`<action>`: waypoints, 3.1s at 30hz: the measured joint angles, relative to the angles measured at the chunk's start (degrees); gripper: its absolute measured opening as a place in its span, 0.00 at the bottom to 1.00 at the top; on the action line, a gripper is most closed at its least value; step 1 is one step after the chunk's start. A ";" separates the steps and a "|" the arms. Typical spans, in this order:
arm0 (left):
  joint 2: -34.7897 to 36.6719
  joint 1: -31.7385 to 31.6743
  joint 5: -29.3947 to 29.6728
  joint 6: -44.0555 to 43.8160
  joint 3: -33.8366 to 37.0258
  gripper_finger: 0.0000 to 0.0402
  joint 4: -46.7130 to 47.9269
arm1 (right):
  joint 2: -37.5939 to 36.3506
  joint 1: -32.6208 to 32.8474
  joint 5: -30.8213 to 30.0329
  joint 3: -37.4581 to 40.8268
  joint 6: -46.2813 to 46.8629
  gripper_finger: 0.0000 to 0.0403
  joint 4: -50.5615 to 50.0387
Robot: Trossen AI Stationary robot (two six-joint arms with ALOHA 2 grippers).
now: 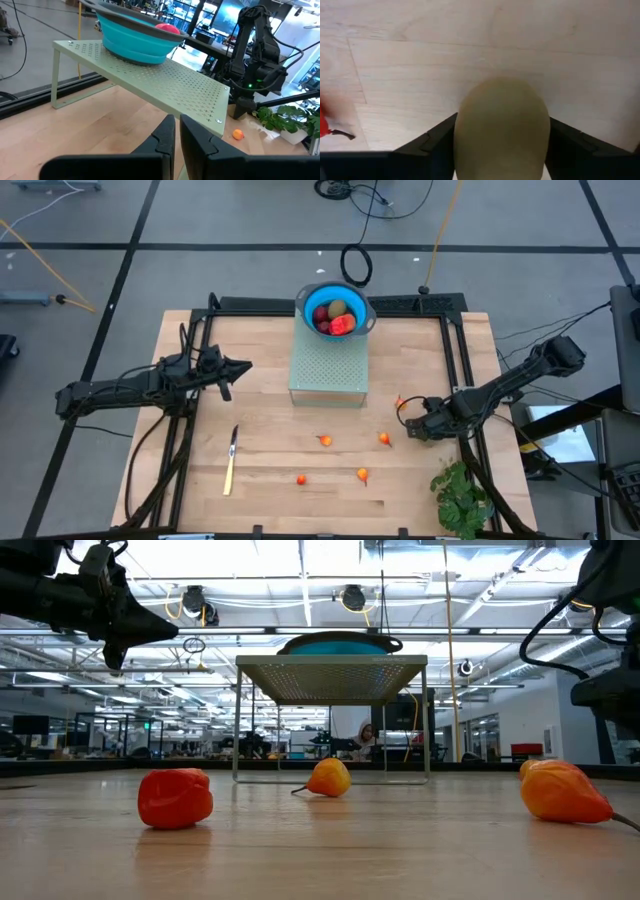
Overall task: Pick & Place Fruit
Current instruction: Put the brown kiwi into the blue strainer bowl on the shelf
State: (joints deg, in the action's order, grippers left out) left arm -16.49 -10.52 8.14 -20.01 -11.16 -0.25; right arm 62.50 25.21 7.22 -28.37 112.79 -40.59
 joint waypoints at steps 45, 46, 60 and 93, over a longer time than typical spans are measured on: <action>0.00 0.02 -0.56 -13.78 0.00 0.06 -7.83 | -3.06 -4.29 -32.67 -4.87 -96.72 0.53 85.82; 0.02 0.02 -0.56 -14.04 0.00 0.06 -7.85 | -3.06 -4.52 -32.63 -4.88 -99.53 0.53 85.80; 0.00 0.01 -0.51 -17.12 0.00 0.06 -7.76 | -3.06 -7.70 -32.77 -4.87 -136.07 0.53 85.82; 0.02 0.02 0.00 -20.81 0.00 0.06 -7.76 | -7.02 -18.12 -32.74 -4.88 -158.43 0.53 85.97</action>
State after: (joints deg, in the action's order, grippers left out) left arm -16.47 -10.50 8.14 -40.82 -11.16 -8.01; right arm 55.48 7.09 -25.52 -33.25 -45.64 45.39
